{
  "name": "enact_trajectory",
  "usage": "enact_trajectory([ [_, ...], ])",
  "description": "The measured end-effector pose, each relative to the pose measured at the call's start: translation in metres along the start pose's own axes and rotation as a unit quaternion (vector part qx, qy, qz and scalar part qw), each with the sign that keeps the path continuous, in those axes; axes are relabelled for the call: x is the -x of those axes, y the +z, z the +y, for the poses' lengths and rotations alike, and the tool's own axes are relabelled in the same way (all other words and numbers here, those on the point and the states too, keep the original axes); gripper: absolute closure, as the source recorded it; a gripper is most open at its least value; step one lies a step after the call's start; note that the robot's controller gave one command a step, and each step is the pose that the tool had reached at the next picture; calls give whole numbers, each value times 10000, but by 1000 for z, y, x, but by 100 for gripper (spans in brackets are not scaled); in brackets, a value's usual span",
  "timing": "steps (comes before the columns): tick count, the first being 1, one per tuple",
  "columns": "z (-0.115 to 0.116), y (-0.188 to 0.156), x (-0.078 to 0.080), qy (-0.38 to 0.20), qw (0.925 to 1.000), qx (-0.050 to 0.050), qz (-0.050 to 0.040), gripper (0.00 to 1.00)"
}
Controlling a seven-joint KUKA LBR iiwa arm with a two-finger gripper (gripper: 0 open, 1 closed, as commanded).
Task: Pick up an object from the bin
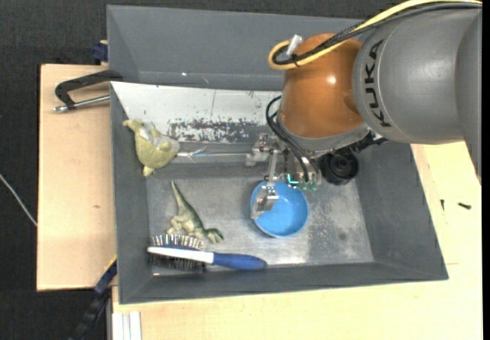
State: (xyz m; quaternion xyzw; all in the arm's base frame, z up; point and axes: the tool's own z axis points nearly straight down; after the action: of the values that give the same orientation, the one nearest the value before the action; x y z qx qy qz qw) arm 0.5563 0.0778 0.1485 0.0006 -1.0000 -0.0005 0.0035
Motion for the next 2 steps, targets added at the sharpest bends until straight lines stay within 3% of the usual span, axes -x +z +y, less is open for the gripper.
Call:
enact_trajectory([
  [1,-64,65,22,-1501,9887,-6,-58,0],
  [2,-58,72,18,-1679,9858,-20,-66,0],
])
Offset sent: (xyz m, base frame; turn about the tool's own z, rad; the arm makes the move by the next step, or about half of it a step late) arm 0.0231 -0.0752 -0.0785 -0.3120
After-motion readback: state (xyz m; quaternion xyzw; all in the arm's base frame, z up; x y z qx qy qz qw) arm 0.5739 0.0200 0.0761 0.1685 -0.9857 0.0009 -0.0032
